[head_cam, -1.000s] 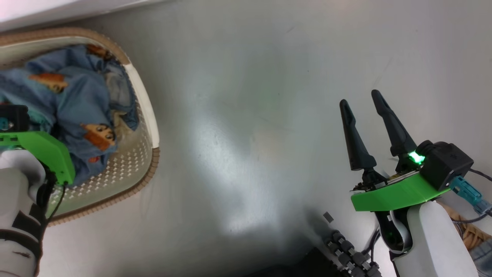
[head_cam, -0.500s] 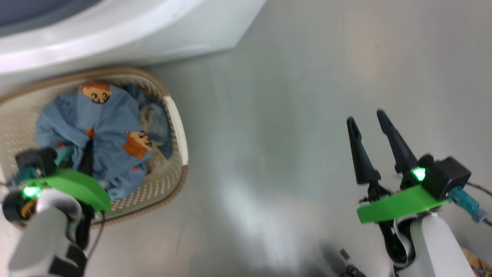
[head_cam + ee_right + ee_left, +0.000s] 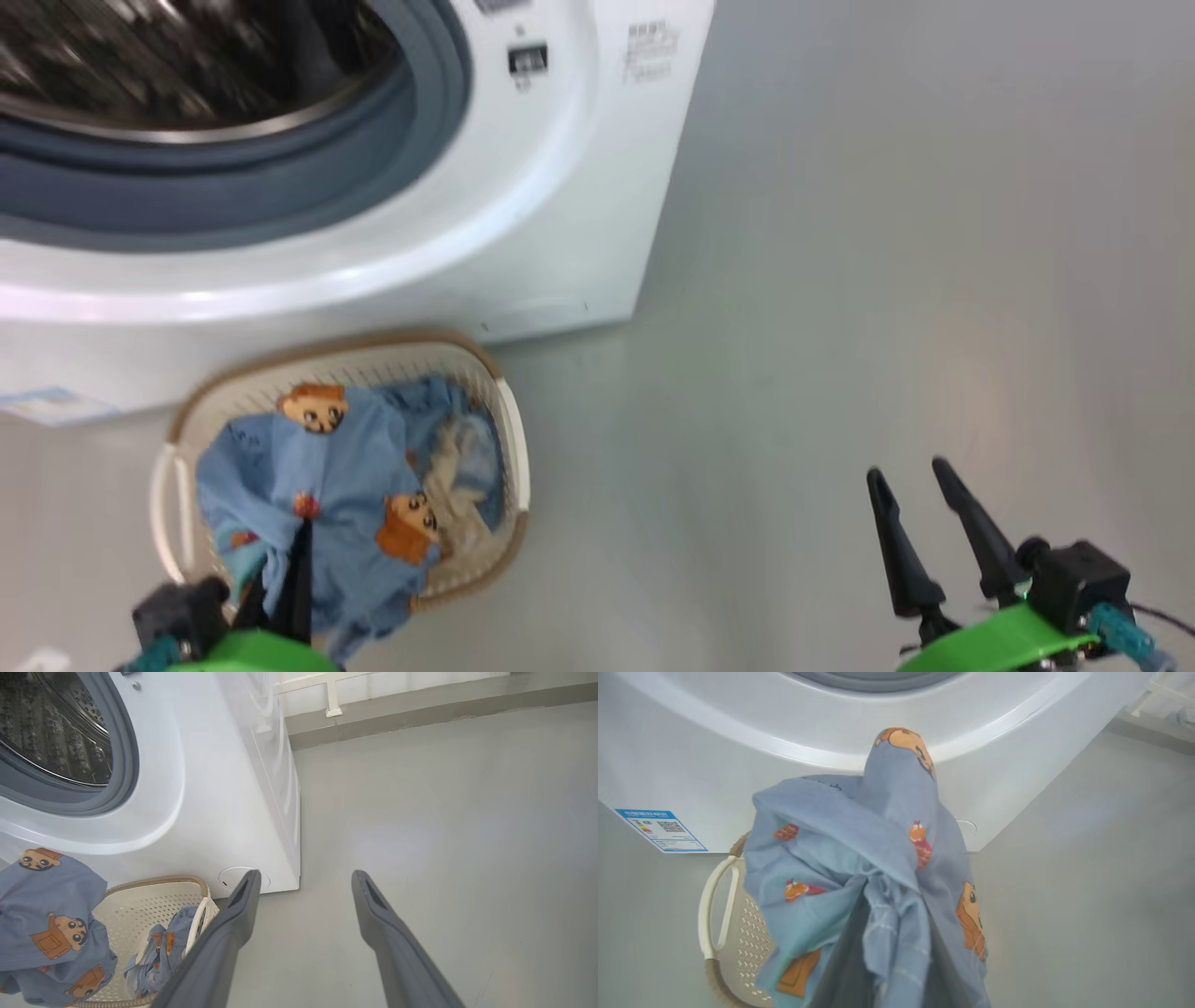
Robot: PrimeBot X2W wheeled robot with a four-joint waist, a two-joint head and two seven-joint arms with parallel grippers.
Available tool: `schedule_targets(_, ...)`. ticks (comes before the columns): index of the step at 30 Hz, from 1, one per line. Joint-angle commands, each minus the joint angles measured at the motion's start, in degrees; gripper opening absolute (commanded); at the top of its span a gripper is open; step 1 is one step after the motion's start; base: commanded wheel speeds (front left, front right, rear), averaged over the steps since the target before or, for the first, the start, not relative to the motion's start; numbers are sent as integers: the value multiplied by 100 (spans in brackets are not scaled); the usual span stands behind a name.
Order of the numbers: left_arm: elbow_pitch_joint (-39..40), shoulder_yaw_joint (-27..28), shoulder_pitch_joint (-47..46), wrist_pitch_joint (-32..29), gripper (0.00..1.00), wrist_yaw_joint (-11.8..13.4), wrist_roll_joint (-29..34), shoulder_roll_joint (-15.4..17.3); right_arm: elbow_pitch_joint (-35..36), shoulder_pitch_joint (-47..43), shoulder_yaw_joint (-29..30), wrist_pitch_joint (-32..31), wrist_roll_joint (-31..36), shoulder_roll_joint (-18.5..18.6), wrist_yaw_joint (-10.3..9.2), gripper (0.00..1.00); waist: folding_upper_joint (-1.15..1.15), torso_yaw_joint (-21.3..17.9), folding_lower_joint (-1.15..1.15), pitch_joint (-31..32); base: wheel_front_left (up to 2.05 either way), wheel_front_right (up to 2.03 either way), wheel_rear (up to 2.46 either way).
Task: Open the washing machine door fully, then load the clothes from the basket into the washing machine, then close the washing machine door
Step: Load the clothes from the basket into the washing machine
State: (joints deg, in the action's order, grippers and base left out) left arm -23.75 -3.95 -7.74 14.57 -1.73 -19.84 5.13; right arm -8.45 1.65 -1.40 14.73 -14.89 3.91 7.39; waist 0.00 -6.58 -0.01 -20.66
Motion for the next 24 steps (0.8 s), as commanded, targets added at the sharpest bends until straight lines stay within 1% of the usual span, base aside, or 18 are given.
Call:
schedule_targets(1, 263, 232, 187, 42, 0, 58, 112, 67, 95, -135, -141, 27, -81, 70, 10, 100, 0, 324, 1, 1150, 0, 0, 0)
schedule_targets(10, 1385, 455, 1308, 42, 0, 312, 483, -89, 84, -679, -173, 27, -93, 217, 10, 100, 0, 301, 1, 2002, 0, 0, 0)
schedule_targets(19, 1964, 437, 1898, 42, 0, 525, 508, -172, 111, -1024, -95, 27, -57, 347, 10, 100, 0, 416, 1, 2471, 0, 0, 0)
schedule_targets(24, 2236, 409, 2105, 42, 0, 614, 517, -189, 143, -1087, -69, 27, -46, 371, 10, 100, 0, 462, 1, 2564, 0, 0, 0)
